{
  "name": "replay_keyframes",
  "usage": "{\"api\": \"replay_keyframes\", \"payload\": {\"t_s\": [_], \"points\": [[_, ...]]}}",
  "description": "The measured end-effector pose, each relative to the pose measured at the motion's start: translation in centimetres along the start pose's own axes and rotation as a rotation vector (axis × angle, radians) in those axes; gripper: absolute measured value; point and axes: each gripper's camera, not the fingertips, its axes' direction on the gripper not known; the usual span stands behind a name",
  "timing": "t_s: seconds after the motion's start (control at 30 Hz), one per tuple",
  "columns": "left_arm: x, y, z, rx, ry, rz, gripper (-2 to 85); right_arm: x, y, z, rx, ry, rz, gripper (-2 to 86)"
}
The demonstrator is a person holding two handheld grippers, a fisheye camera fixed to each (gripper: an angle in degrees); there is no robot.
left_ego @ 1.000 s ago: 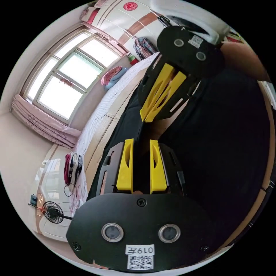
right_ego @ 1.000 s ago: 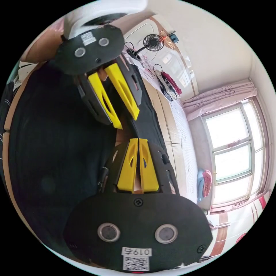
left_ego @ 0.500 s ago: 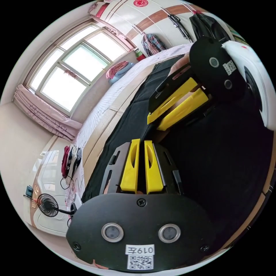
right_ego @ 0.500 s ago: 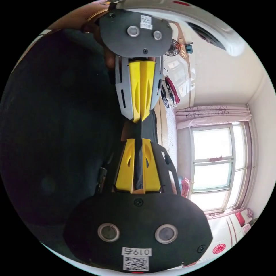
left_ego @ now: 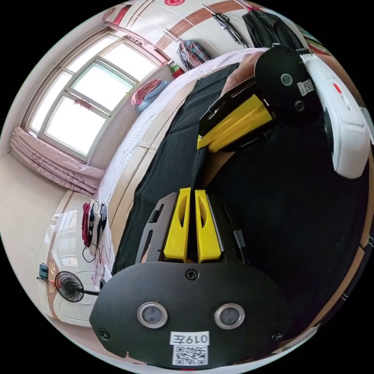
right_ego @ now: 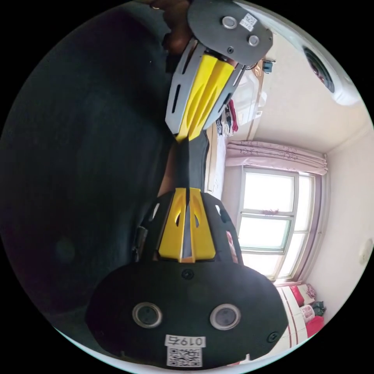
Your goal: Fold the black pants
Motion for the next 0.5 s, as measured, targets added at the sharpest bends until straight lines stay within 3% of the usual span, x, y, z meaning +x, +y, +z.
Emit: {"api": "replay_keyframes", "payload": {"t_s": [0.17,0.4,0.5], "points": [[0.3,-0.1,0.2,0.002,0.004,-0.007,0.8,-1.3,1.6,0.1,-0.067,0.089,-0.056,-0.9],[1.2,-1.0,-0.2,0.015,-0.045,-0.003,2.3,0.0,2.9,-0.2,-0.112,0.066,-0.017,-0.9],[2.2,-2.4,-2.0,0.13,-0.003,0.027,4.6,1.7,3.1,-0.4,-0.113,0.021,0.043,-0.9]]}}
